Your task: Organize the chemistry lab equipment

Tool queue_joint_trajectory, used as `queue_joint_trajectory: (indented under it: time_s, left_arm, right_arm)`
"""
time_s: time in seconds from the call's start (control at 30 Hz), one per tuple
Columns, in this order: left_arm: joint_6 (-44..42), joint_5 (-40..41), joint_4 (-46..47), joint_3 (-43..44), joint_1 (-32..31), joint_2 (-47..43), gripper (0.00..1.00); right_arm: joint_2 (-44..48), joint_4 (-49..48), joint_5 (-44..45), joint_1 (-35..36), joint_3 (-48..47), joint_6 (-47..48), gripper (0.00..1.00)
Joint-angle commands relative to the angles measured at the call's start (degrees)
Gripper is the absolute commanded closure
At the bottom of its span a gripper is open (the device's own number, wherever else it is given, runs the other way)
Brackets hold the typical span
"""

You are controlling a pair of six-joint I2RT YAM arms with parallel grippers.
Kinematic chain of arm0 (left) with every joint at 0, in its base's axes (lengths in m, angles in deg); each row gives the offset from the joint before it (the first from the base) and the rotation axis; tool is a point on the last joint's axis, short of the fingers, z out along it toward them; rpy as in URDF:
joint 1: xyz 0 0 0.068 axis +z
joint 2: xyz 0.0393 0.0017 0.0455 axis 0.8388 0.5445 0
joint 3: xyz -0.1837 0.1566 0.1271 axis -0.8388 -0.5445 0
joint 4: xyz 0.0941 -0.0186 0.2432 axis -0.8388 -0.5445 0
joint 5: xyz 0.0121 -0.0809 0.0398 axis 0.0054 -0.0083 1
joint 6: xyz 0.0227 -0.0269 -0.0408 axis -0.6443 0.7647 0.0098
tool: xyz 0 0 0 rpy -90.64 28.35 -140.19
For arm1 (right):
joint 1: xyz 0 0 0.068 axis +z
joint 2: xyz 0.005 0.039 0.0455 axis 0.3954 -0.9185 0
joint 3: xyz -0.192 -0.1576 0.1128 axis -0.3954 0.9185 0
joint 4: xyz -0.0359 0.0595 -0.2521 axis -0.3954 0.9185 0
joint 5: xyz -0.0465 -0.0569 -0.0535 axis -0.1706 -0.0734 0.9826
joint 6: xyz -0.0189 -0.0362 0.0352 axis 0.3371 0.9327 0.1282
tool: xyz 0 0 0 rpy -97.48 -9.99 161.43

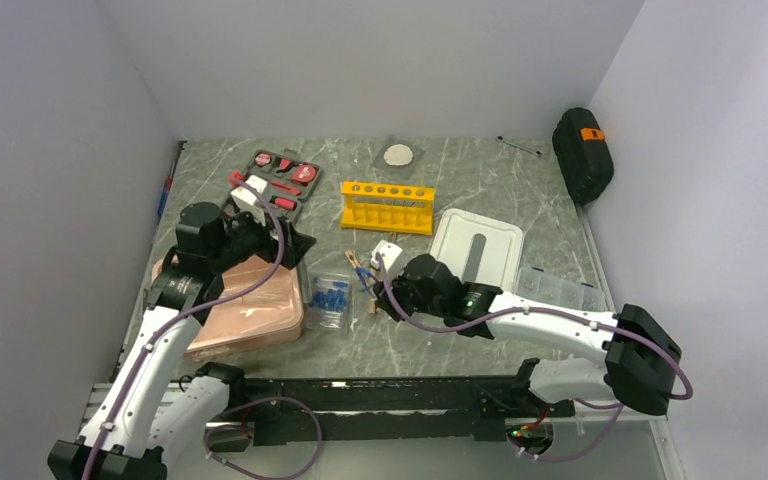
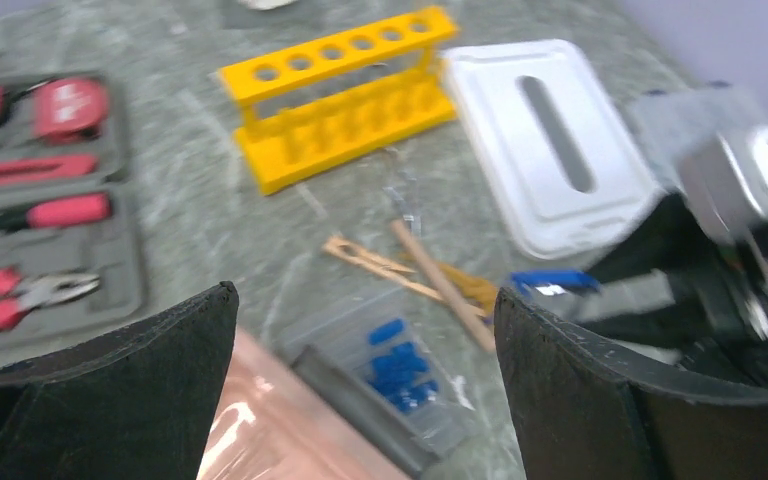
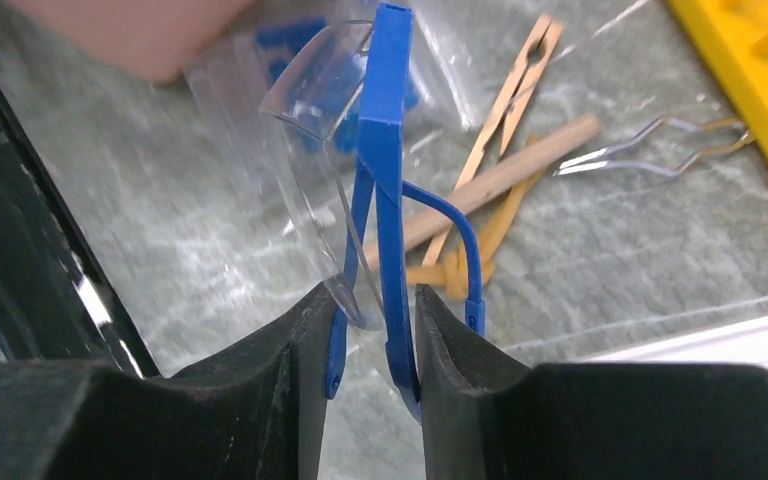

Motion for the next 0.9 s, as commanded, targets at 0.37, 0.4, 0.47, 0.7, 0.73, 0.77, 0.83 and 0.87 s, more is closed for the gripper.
queue_joint_trajectory:
  time_s: [0.37, 0.4, 0.47, 0.7, 0.73, 0.77, 0.83, 0.87]
  left_arm:
    - [1.9, -29.0, 9.5, -1.8, -9.8, 7.1, 0.01]
    - [1.9, -28.3, 9.1, -1.5, -10.7, 8.3, 0.01]
    - [2.2, -26.5, 8.5, -1.1, -12.4, 10.2, 0.01]
    - [4.9, -25.5, 9.4, -0.3, -15.4, 15.8, 0.01]
    - [5.1, -25.8, 9.6, -0.3, -15.6, 16.2, 0.01]
    - [5.4, -26.0, 10.1, -0.4, -15.8, 16.5, 0.01]
    - [6.0, -26.4, 10.7, -0.5, -16.2, 17.1, 0.07]
    - [6.2, -26.5, 10.8, -0.5, -16.4, 17.5, 0.1]
  right_arm:
    - [4.7, -16.5, -4.8, -2.8, 2.9, -5.8, 0.79]
    - [4.8, -16.7, -4.9, -2.8, 3.0, -5.8, 0.79]
    - [5.0, -17.2, -5.5, -2.8, 3.3, -5.8, 0.79]
    - [5.2, -19.7, -7.8, -2.8, 4.8, -6.3, 0.8]
    - [5.2, -19.8, -8.0, -2.8, 4.9, -6.3, 0.8]
    - [5.2, -19.9, -8.3, -2.8, 5.0, -6.2, 0.8]
    - [5.2, -20.2, -8.8, -2.8, 5.0, -6.1, 0.8]
    - [5.2, -20.3, -9.1, -2.9, 5.1, -6.0, 0.8]
